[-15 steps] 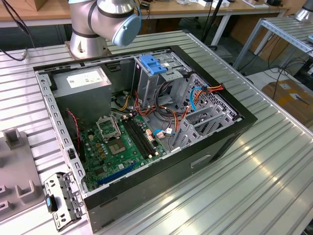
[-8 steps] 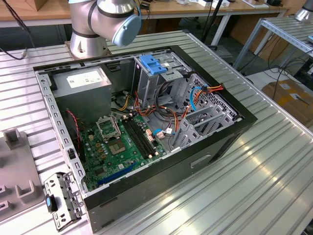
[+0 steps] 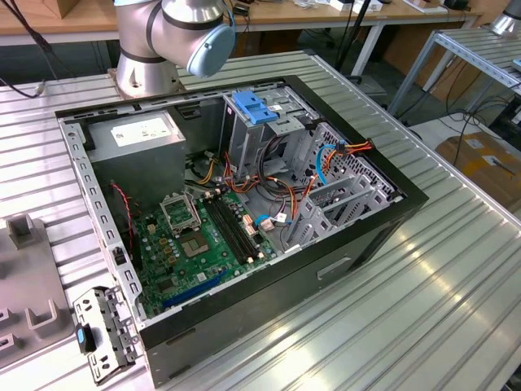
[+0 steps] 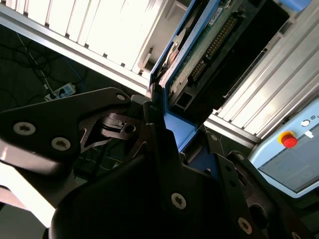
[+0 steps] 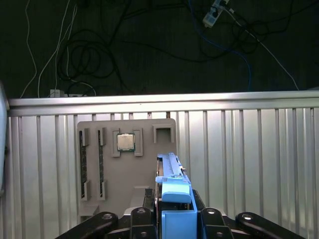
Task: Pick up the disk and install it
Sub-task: 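Pick up the disk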
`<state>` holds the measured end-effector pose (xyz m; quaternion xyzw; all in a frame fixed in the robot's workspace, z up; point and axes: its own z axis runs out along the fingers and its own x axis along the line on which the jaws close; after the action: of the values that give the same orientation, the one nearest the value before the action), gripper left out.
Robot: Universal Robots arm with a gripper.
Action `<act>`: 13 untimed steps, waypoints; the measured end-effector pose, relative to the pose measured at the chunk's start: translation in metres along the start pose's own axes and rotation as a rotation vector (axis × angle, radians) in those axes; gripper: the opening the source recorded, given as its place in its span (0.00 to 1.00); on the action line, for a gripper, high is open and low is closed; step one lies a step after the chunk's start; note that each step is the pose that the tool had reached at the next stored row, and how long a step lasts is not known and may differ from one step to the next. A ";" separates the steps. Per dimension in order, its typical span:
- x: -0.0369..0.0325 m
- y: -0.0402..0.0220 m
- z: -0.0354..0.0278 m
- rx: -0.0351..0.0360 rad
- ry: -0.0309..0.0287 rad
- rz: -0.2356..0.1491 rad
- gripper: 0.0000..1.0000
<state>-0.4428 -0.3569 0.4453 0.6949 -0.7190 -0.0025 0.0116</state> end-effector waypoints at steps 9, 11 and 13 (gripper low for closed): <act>0.0000 0.0000 -0.0003 -0.0001 -0.0001 0.000 0.37; 0.0000 0.0000 -0.0034 -0.0002 -0.0001 0.000 0.37; 0.0001 0.0001 -0.0085 -0.0001 -0.0001 0.000 0.37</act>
<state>-0.4427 -0.3569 0.4538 0.6949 -0.7190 -0.0026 0.0116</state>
